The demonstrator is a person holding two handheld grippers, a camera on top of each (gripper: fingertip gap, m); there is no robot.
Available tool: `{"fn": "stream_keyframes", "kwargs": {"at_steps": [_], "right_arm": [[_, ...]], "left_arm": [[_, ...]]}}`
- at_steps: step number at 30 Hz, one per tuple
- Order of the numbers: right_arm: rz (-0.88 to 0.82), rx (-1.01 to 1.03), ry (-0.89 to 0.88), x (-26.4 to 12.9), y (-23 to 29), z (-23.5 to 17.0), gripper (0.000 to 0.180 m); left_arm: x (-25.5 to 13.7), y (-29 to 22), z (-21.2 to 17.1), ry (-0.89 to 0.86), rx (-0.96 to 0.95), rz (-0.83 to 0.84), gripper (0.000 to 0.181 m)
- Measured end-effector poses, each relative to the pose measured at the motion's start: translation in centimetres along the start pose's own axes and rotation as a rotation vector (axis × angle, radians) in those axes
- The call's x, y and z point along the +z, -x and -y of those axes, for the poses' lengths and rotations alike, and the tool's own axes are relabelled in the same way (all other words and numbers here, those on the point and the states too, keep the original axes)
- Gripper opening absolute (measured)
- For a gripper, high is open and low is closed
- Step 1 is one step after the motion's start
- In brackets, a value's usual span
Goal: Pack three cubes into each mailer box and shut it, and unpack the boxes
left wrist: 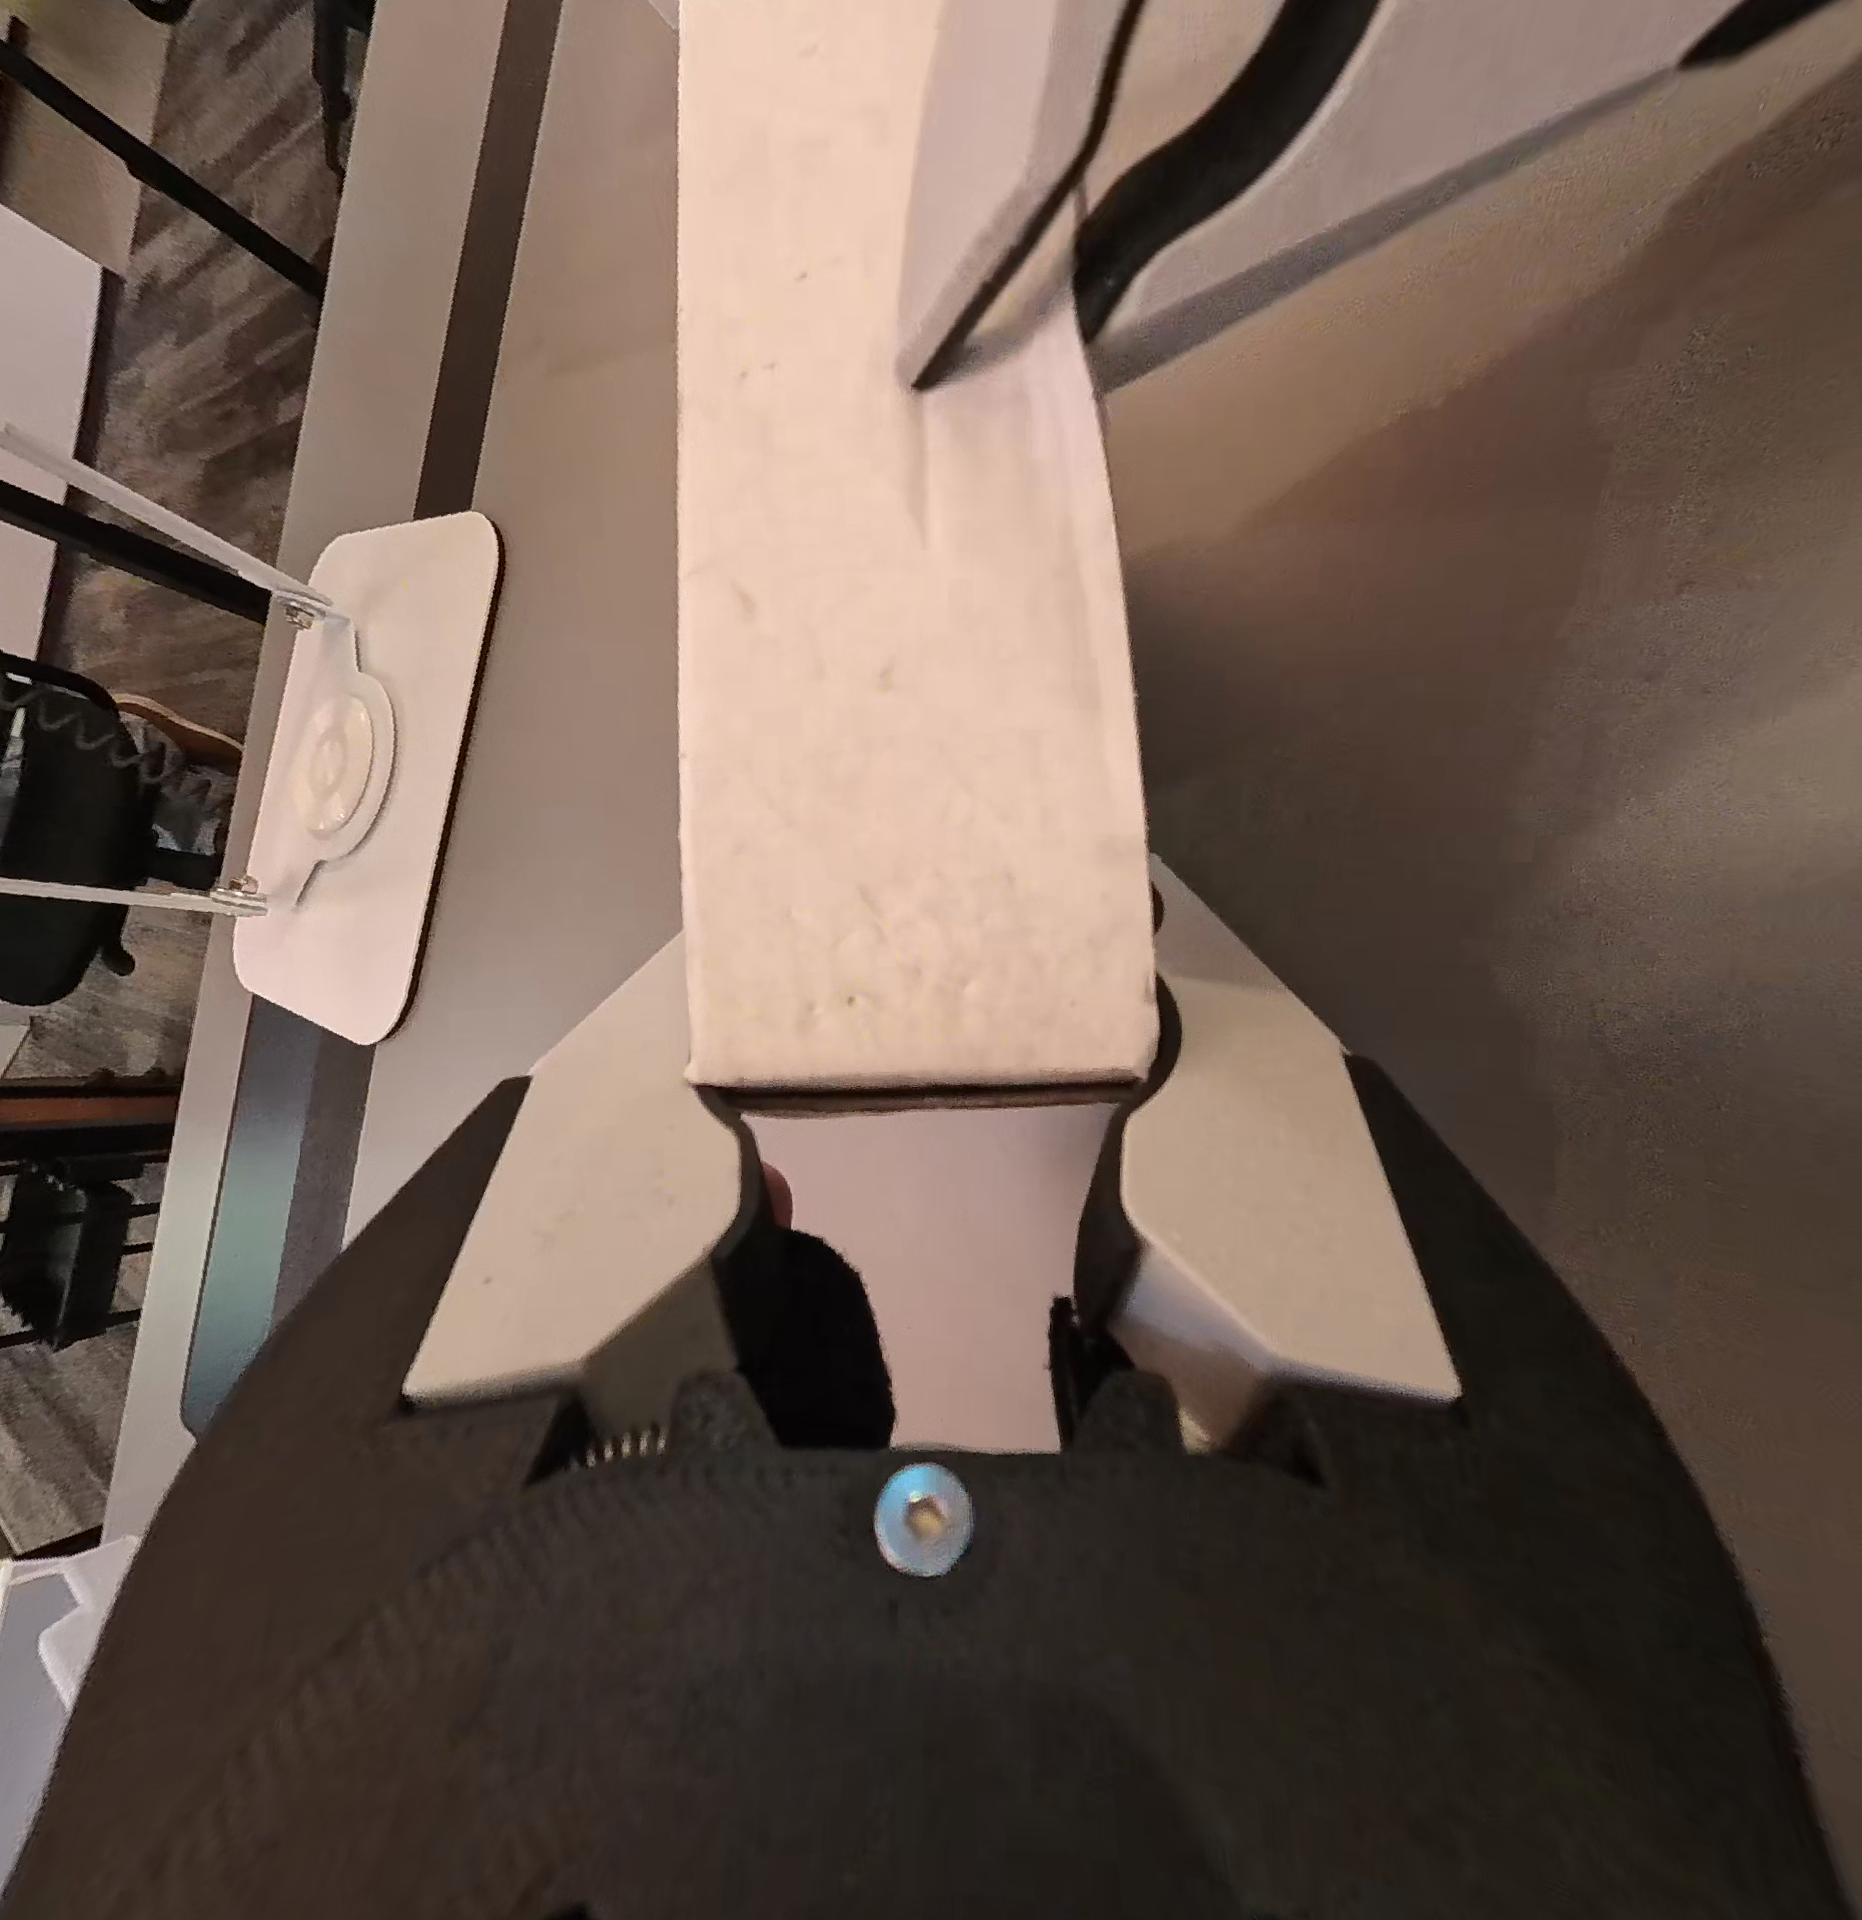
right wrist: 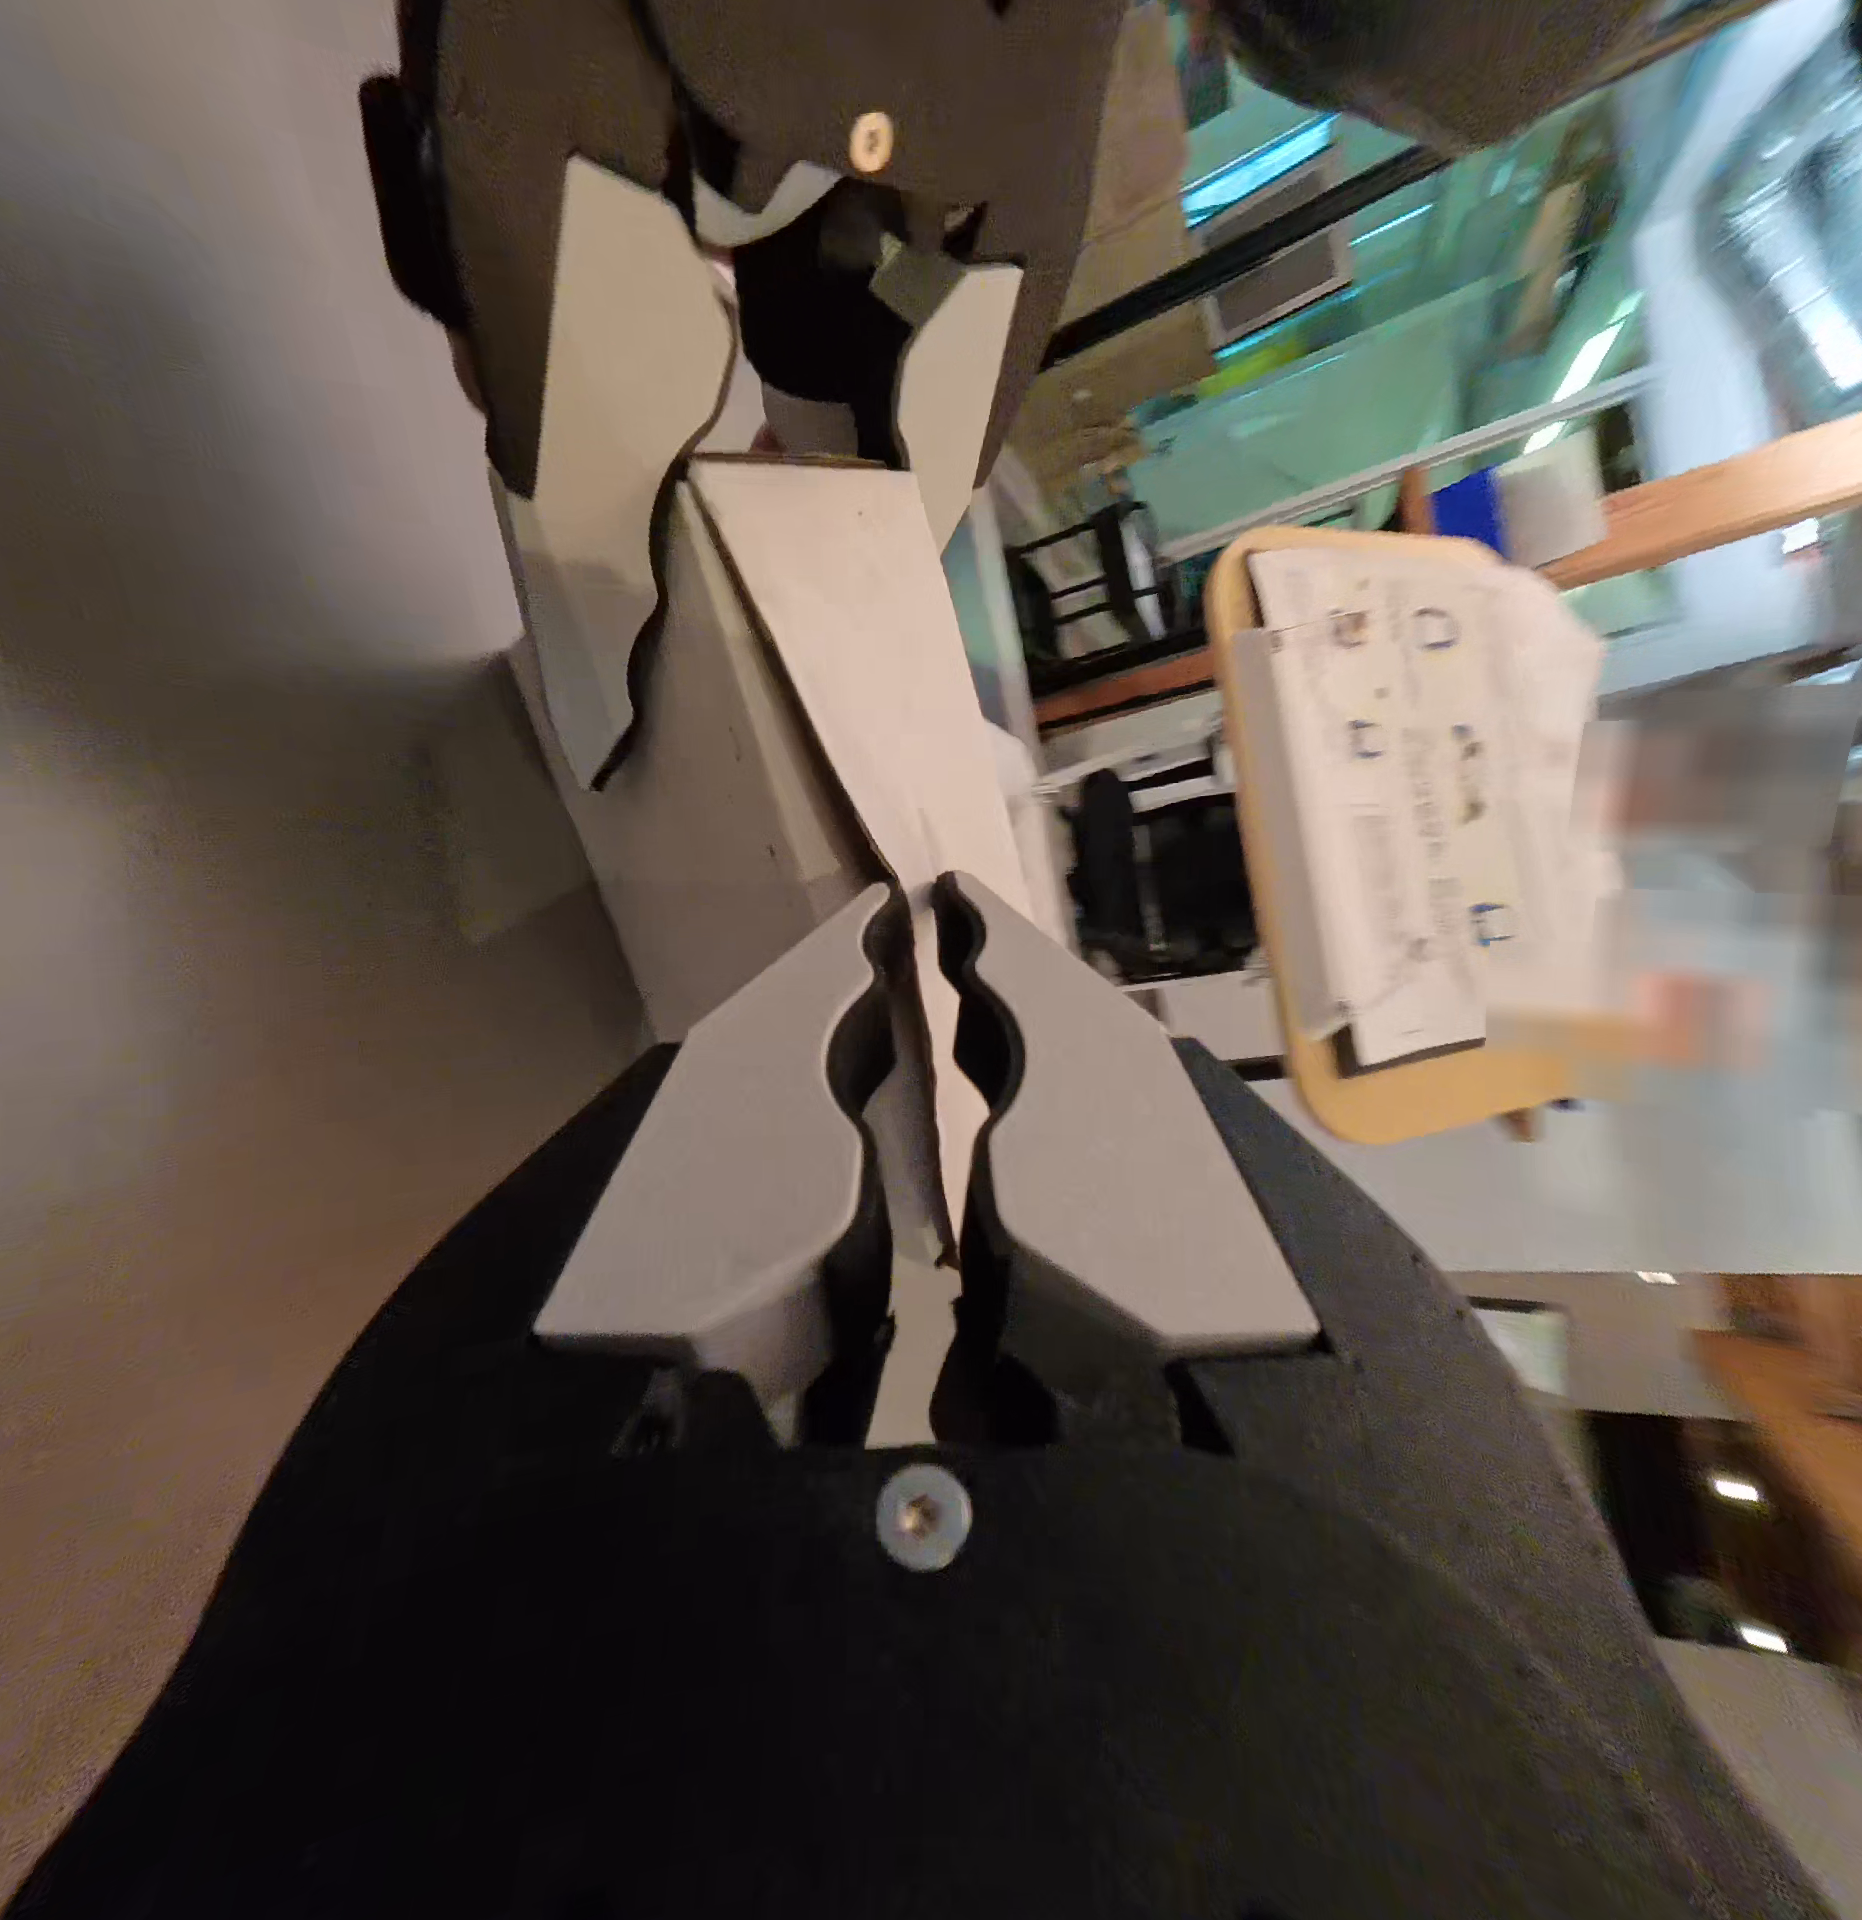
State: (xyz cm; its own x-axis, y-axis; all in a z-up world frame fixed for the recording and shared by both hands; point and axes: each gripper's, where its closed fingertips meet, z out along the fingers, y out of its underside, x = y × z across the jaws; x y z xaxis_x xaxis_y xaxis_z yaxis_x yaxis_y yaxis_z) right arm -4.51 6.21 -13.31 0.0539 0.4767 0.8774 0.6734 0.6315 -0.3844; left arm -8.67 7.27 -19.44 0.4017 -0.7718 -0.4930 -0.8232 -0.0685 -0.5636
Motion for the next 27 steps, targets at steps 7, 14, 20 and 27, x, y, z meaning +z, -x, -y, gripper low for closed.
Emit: {"fn": "stream_keyframes", "kwargs": {"at_steps": [7, 14, 20, 27], "right_arm": [[0.104, 0.057, -0.010, -0.1, -0.2, 0.0, 0.003], [0.111, 0.157, -0.055, -0.5, -0.7, -0.9, 0.001], [0.096, 0.134, -0.030, -0.6, -0.8, -1.2, 0.001], [0.090, 0.224, -0.016, -0.6, -3.1, -0.8, 0.000]], "left_arm": [[0.1, 0.0, 0.3, -0.021, -0.029, -0.014, 0.068], [0.9, -0.6, 2.2, -0.214, -0.046, -0.019, 0.082], [1.1, -0.8, 2.3, -0.249, -0.097, -0.041, 0.075], [1.2, -1.0, 2.4, -0.203, -0.046, -0.021, 0.072]]}}
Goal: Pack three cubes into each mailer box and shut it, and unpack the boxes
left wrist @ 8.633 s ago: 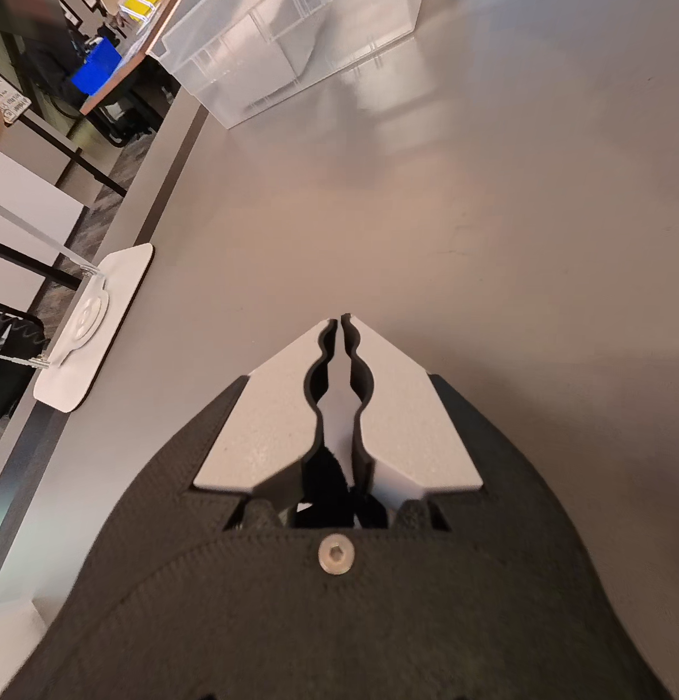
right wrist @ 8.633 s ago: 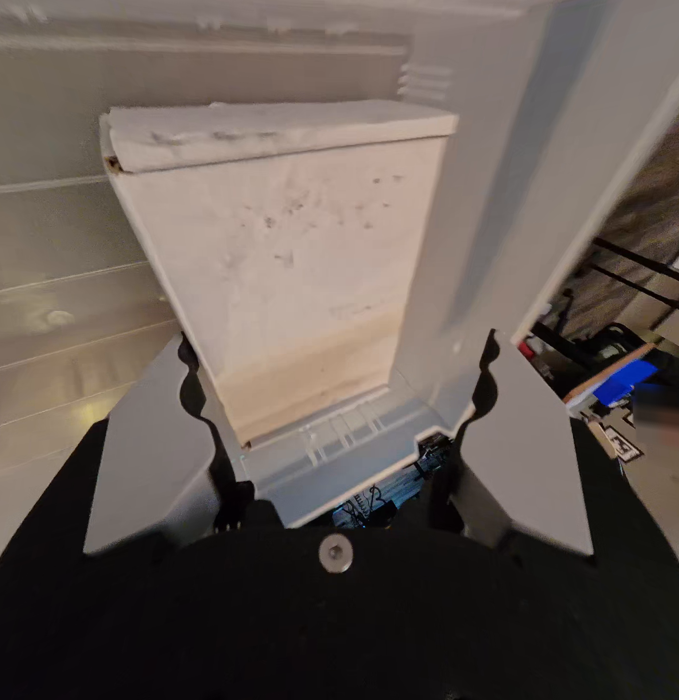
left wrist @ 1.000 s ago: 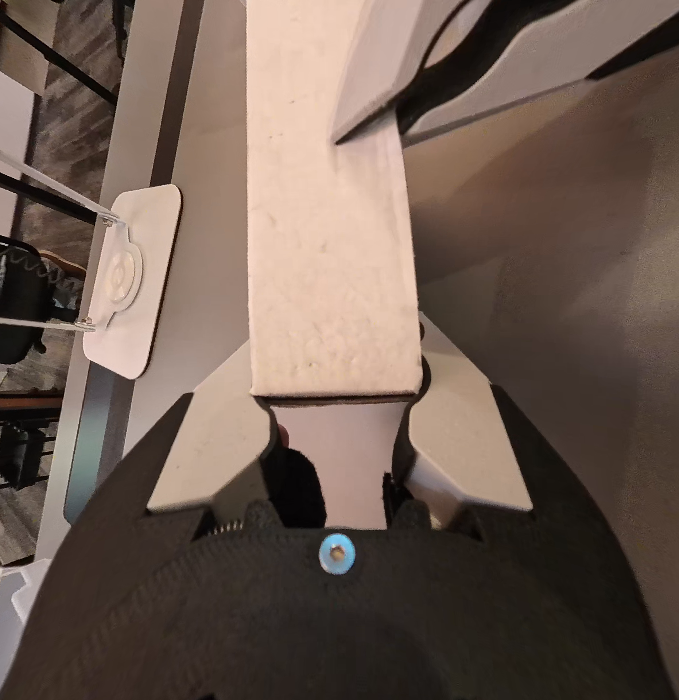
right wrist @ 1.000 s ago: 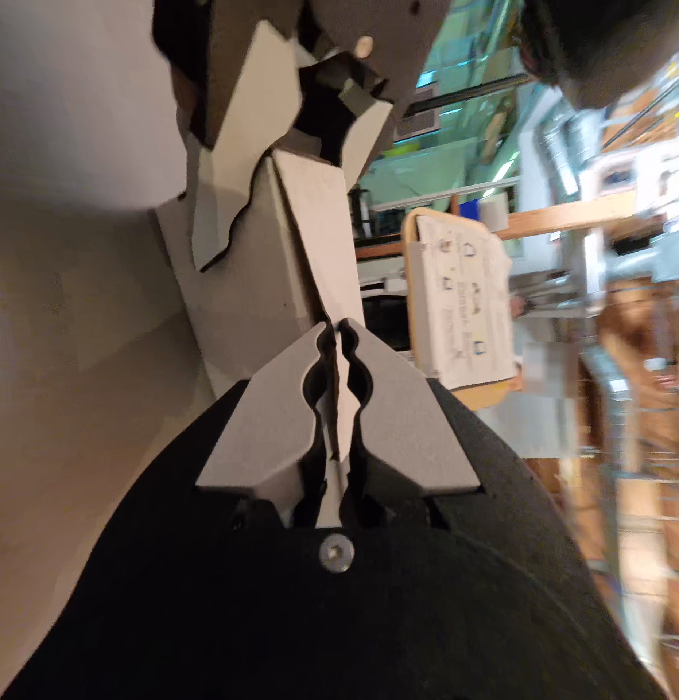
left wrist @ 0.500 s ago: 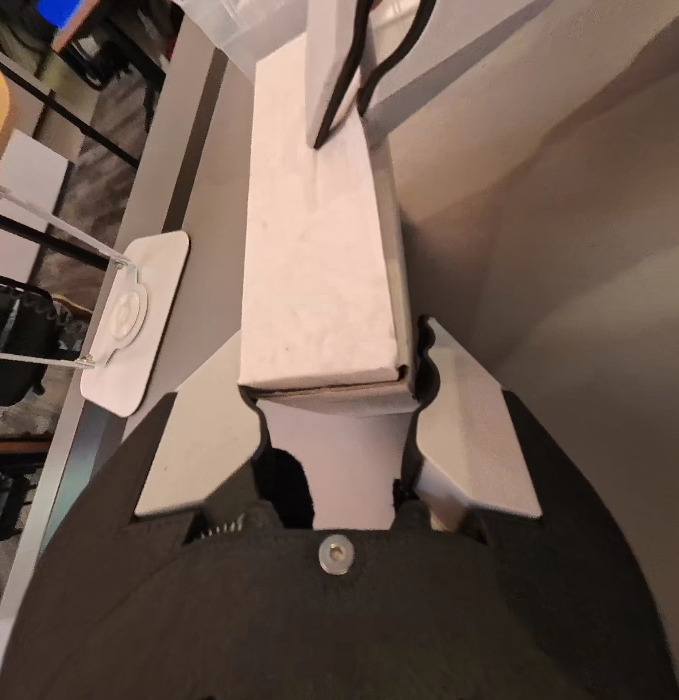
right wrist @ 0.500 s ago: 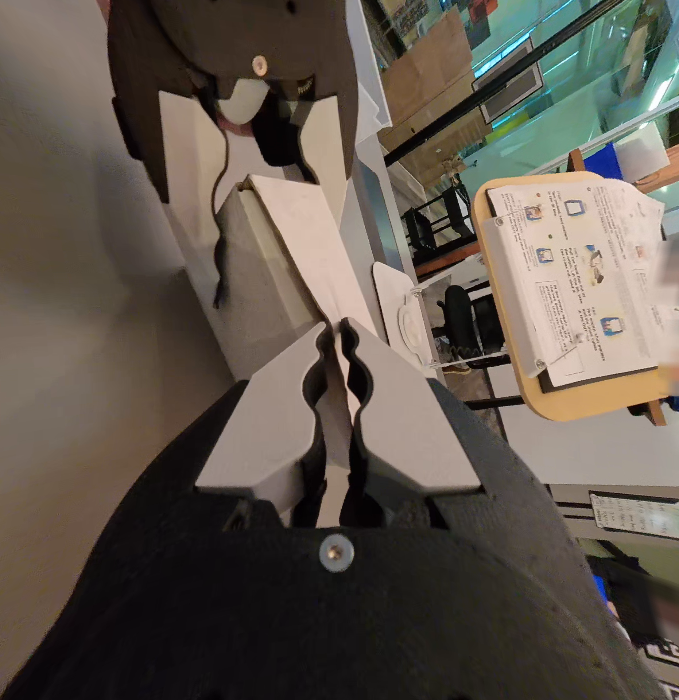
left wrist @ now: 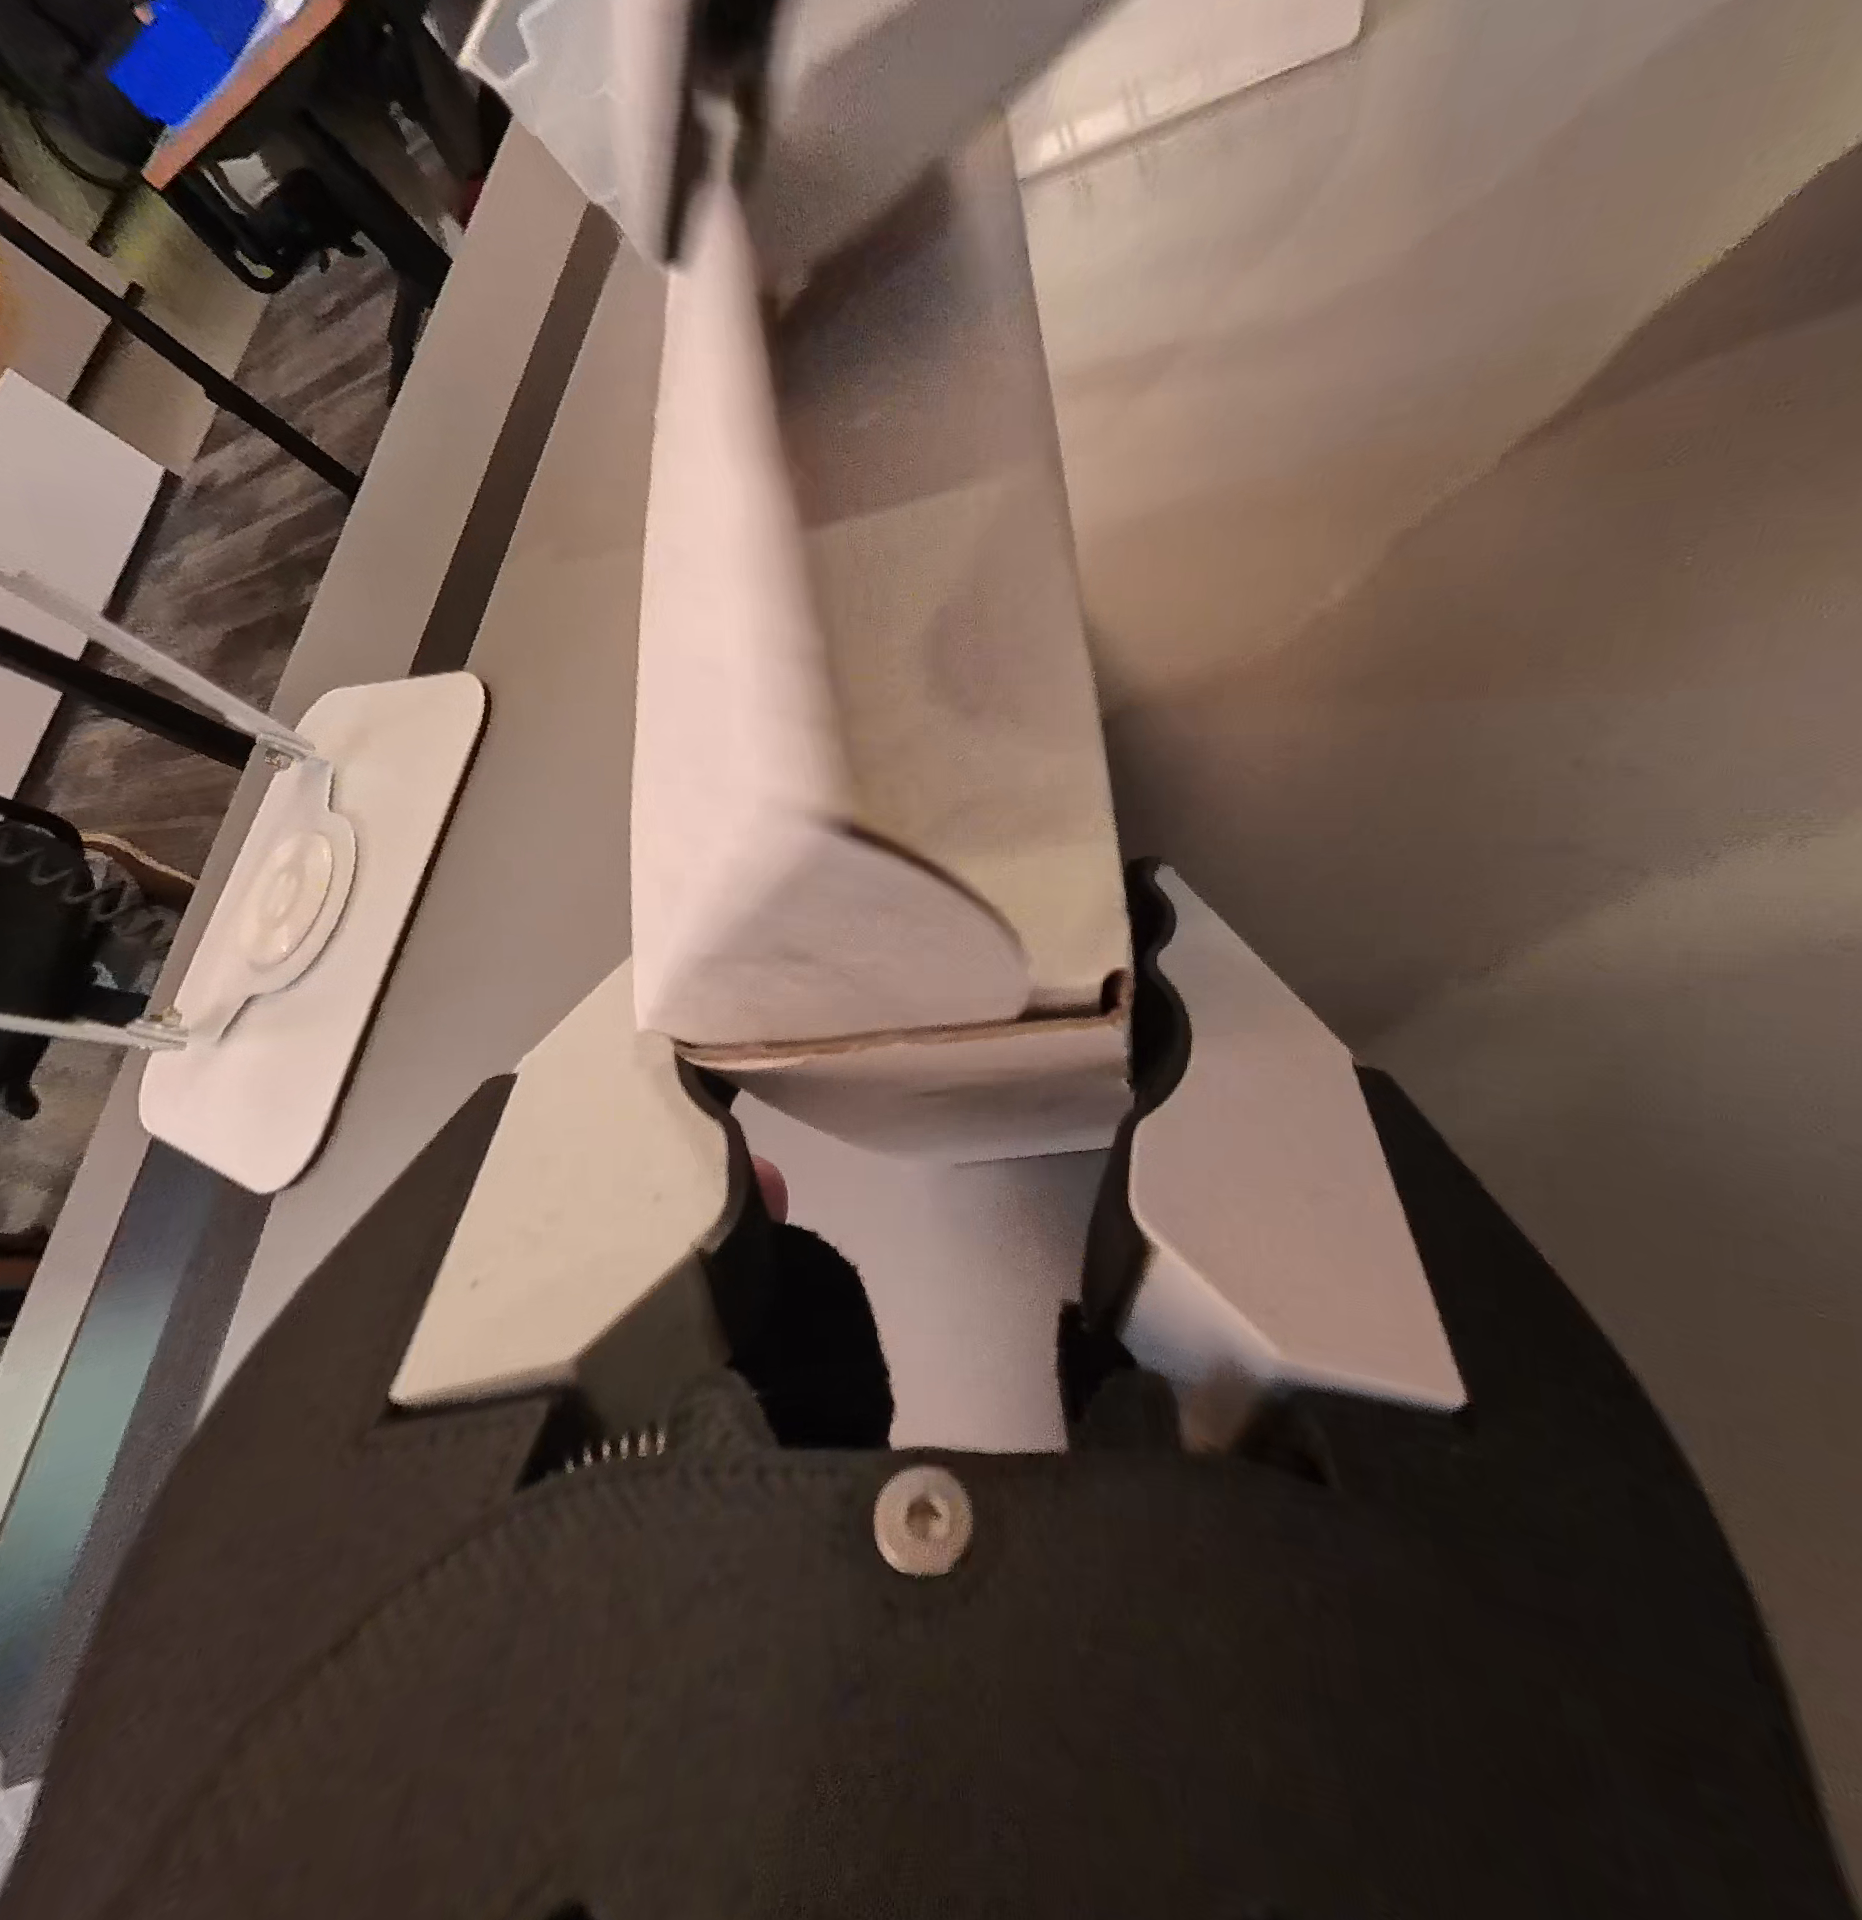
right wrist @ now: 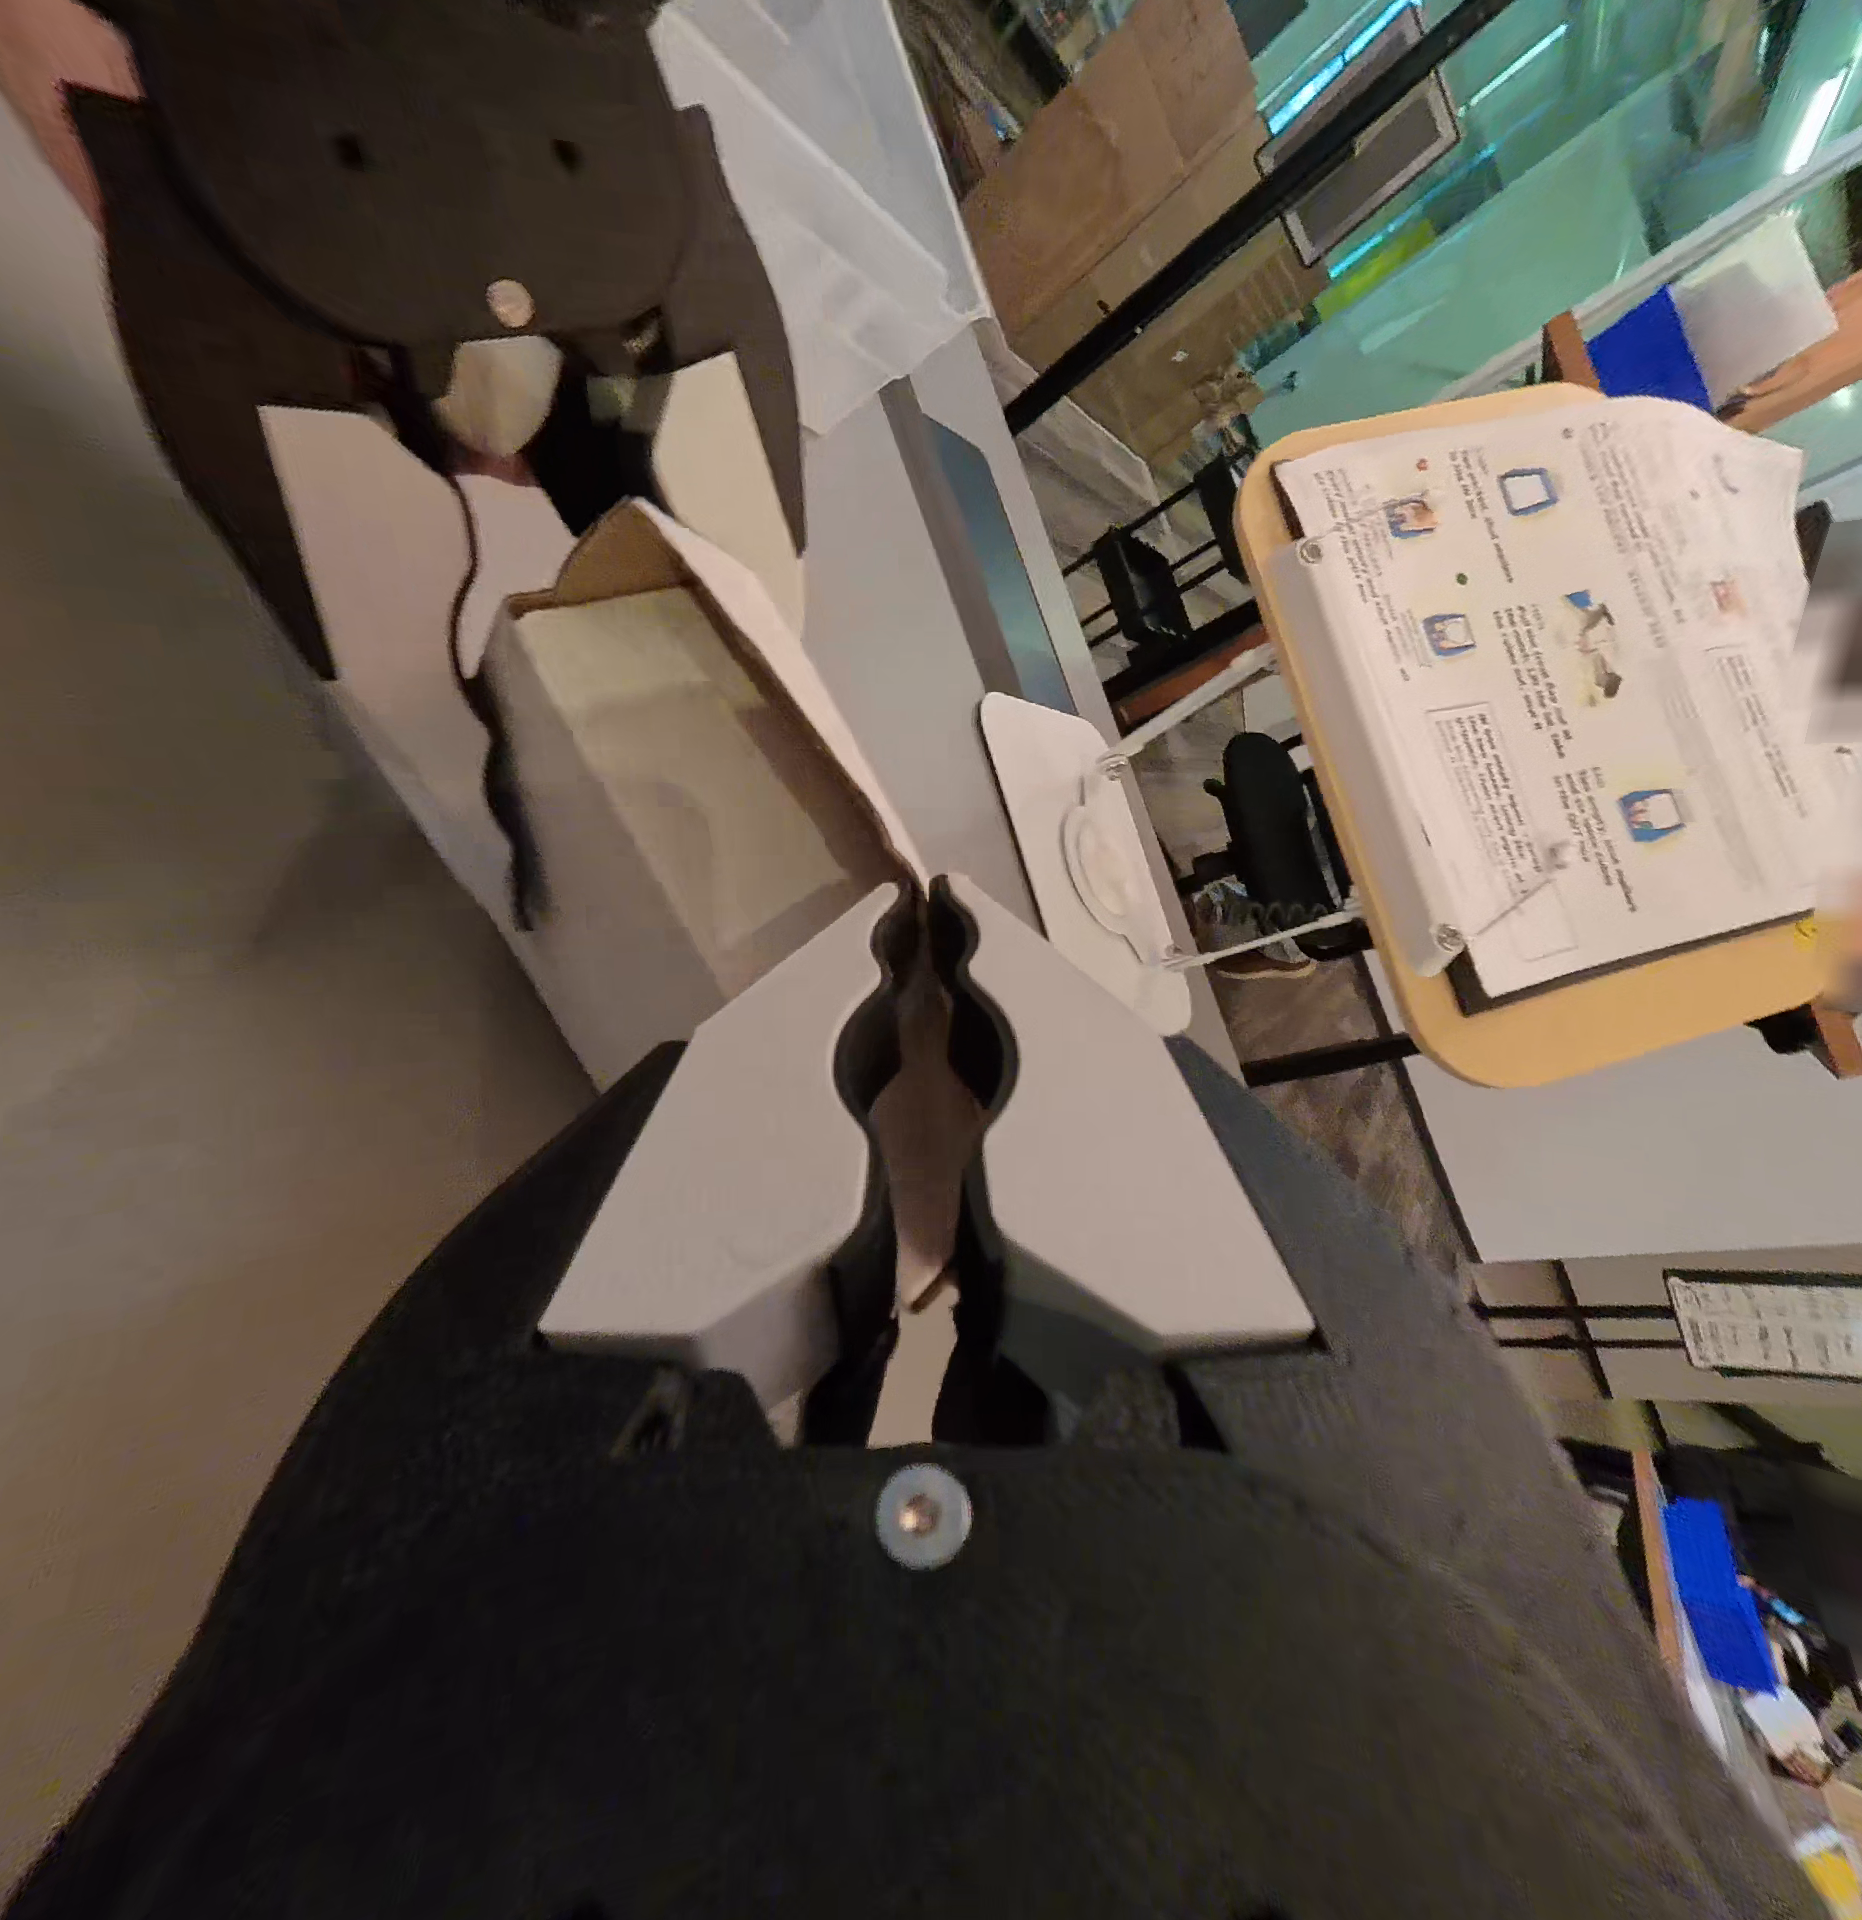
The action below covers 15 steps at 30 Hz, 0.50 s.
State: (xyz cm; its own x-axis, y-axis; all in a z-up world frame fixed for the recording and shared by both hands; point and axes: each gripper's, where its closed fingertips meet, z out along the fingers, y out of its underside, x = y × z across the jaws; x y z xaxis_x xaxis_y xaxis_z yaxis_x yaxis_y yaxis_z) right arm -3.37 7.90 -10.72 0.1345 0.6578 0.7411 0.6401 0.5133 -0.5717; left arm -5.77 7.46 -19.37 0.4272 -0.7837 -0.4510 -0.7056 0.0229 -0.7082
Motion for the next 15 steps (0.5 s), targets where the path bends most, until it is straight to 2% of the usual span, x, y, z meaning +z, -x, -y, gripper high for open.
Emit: {"fn": "stream_keyframes", "kwargs": {"at_steps": [4, 9, 15], "right_arm": [[-0.015, -0.050, 0.072, 0.7, -2.0, 0.3, 0.000], [0.070, -0.027, 0.108, 2.1, -2.6, 0.2, 0.000], [0.206, -0.065, 0.141, -0.8, -0.9, 0.3, 0.000]], "left_arm": [[0.2, -0.1, 0.3, 0.019, 0.051, 0.021, 0.072], [0.2, 0.0, 0.3, 0.028, 0.076, 0.048, 0.072], [0.0, 0.0, 0.4, 0.031, 0.175, 0.101, 0.073]]}}
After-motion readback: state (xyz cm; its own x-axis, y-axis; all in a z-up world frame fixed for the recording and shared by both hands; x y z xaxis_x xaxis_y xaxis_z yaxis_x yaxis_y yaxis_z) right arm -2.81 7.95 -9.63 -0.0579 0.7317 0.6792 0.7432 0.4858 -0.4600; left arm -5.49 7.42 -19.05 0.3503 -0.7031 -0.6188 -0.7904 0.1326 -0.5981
